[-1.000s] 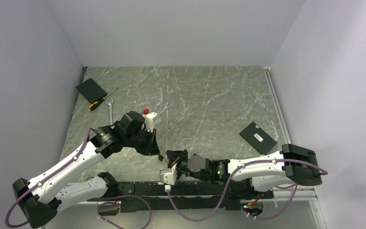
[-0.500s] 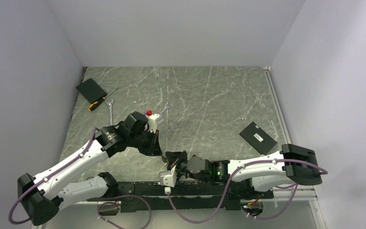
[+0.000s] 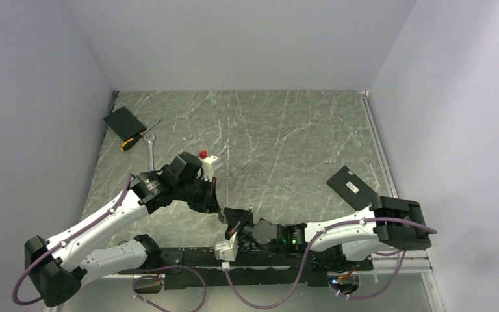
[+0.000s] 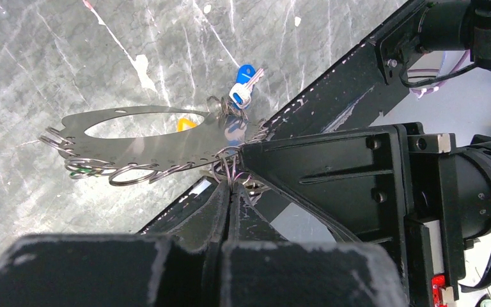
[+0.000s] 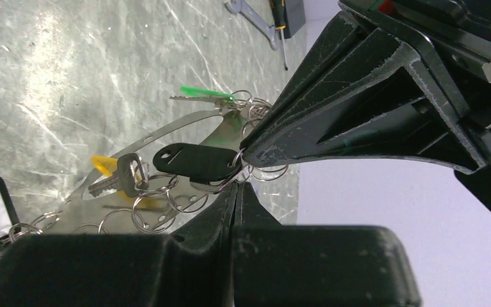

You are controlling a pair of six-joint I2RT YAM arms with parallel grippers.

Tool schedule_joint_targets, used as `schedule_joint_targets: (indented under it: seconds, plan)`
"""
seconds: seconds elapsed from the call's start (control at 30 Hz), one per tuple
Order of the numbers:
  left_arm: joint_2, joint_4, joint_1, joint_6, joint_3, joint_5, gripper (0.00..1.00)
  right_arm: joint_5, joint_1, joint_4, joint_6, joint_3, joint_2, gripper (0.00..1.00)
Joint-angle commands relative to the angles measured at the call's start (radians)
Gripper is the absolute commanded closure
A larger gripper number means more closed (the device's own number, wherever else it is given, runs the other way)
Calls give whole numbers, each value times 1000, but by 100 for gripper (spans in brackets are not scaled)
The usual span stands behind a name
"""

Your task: Put the keys on the keyring

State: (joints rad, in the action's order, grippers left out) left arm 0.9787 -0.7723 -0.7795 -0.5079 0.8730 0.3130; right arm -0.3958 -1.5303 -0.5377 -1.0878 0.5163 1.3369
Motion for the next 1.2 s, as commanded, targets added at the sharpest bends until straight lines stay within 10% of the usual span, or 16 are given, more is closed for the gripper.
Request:
schedule_joint_targets:
  seconds: [0.0, 1.17]
  plan:
    - [2, 12, 3, 10, 1, 18, 100, -47, -11, -153, -52, -8, -3, 100]
    - [-92, -12, 10, 25, -38, -23, 100, -34, -17, -208, 3, -25, -35, 100]
